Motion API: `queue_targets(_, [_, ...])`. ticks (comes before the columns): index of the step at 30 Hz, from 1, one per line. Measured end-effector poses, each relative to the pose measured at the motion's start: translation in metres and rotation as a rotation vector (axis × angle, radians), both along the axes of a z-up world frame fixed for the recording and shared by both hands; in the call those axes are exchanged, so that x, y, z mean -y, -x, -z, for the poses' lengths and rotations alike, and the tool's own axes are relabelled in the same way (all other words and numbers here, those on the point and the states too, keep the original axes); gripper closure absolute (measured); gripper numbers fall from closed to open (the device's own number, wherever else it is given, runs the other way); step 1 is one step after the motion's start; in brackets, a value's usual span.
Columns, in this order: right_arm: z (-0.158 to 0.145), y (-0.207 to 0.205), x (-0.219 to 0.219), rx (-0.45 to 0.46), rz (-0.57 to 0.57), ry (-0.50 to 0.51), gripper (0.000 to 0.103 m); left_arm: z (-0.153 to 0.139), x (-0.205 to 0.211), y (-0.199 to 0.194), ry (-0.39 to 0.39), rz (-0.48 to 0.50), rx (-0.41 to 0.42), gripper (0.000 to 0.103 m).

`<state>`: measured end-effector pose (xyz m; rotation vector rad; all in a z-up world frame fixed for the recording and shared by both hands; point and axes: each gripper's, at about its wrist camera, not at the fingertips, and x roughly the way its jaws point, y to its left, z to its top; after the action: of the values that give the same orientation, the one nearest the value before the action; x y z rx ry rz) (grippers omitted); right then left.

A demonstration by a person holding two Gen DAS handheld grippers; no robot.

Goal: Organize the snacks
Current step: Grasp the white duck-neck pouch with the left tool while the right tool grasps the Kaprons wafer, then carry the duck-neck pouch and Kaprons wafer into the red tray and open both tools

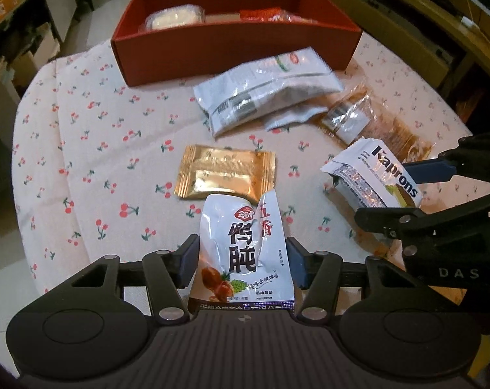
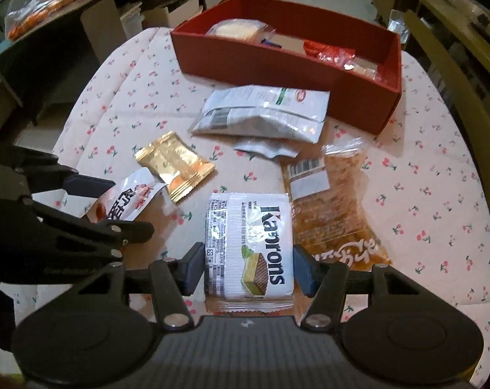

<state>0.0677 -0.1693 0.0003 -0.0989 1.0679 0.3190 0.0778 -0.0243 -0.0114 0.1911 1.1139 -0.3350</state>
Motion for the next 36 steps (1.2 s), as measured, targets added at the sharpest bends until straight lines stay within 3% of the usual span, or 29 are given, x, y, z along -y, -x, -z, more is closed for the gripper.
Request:
queue_targets(24, [-0.024,-0.014,0.012,0.085,0.085,-0.026,0.029,-0.023,0.021,-0.003,-0.064,0.009,0.167,0.04])
queue_targets(36, [-0.052,-0.027,0.018,0.196,0.131,-0.022,0.029,-0.049,0.027,-0.018,-0.067,-0.015,0.285,0.04])
